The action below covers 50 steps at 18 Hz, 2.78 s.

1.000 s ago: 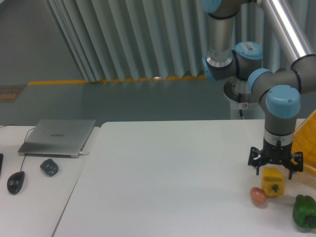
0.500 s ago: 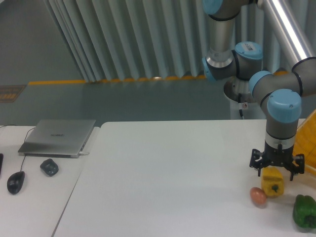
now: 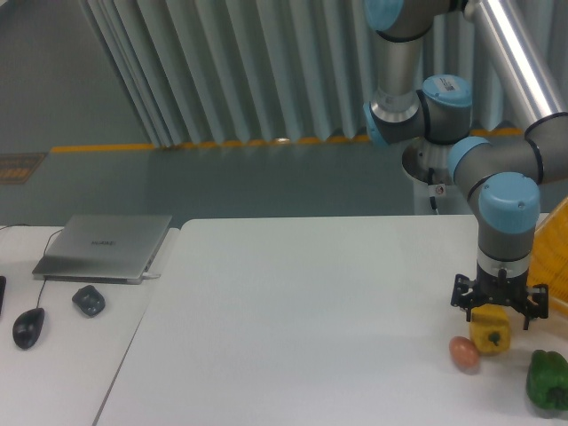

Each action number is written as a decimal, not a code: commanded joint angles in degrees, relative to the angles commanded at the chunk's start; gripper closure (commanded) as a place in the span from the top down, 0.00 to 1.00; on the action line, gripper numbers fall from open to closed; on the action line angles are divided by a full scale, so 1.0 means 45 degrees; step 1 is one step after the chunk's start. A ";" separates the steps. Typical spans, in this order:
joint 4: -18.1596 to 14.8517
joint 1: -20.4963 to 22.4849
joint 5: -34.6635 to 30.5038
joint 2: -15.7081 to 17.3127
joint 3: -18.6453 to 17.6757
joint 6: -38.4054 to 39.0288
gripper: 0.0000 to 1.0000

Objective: Place the yellow pepper in a basket
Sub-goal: 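Close the gripper on the yellow pepper and lift it, then carry the yellow pepper over the yellow basket and release it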

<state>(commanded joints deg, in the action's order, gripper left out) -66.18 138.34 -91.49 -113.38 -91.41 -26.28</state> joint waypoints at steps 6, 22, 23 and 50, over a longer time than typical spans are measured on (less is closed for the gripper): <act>-0.0019 -0.0117 -0.0097 -0.0098 -0.0020 -0.0020 0.85; -0.1657 -0.0293 -0.0935 0.0214 0.0916 -0.1324 0.37; -0.1679 -0.0293 -0.0976 0.0331 0.0898 -0.1715 0.37; -0.3692 0.2342 -0.1211 0.1738 0.1152 -1.5678 0.41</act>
<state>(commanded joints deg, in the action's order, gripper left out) -82.79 148.88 -96.94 -105.56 -86.22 -96.83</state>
